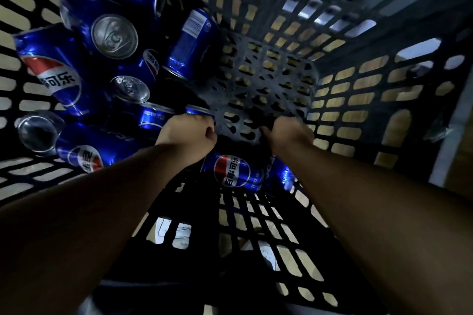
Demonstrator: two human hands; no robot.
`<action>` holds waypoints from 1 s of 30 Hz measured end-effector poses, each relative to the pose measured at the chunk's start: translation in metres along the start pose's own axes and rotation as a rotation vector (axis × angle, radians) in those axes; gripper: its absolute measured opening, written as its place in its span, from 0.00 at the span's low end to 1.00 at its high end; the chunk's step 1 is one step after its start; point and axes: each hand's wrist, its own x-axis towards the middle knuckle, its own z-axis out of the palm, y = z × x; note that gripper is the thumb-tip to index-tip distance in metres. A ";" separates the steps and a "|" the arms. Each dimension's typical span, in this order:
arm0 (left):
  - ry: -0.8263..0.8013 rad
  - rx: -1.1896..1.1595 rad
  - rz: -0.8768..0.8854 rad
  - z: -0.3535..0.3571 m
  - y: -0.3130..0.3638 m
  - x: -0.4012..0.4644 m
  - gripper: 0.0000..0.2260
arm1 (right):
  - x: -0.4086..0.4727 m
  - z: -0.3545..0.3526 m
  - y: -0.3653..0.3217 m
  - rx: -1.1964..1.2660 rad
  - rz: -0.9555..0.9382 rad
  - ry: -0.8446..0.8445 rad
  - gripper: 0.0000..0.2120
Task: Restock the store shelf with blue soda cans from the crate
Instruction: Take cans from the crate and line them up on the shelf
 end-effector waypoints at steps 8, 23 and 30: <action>-0.030 -0.221 -0.105 -0.009 0.000 0.006 0.11 | 0.000 -0.005 -0.007 -0.102 -0.010 -0.154 0.29; -0.314 -0.057 -0.090 -0.009 0.003 -0.045 0.10 | -0.057 -0.049 0.007 -0.725 -0.336 -0.405 0.48; -0.303 -0.053 -0.102 -0.021 0.023 -0.087 0.10 | -0.115 -0.035 0.007 -0.633 -0.292 -0.231 0.38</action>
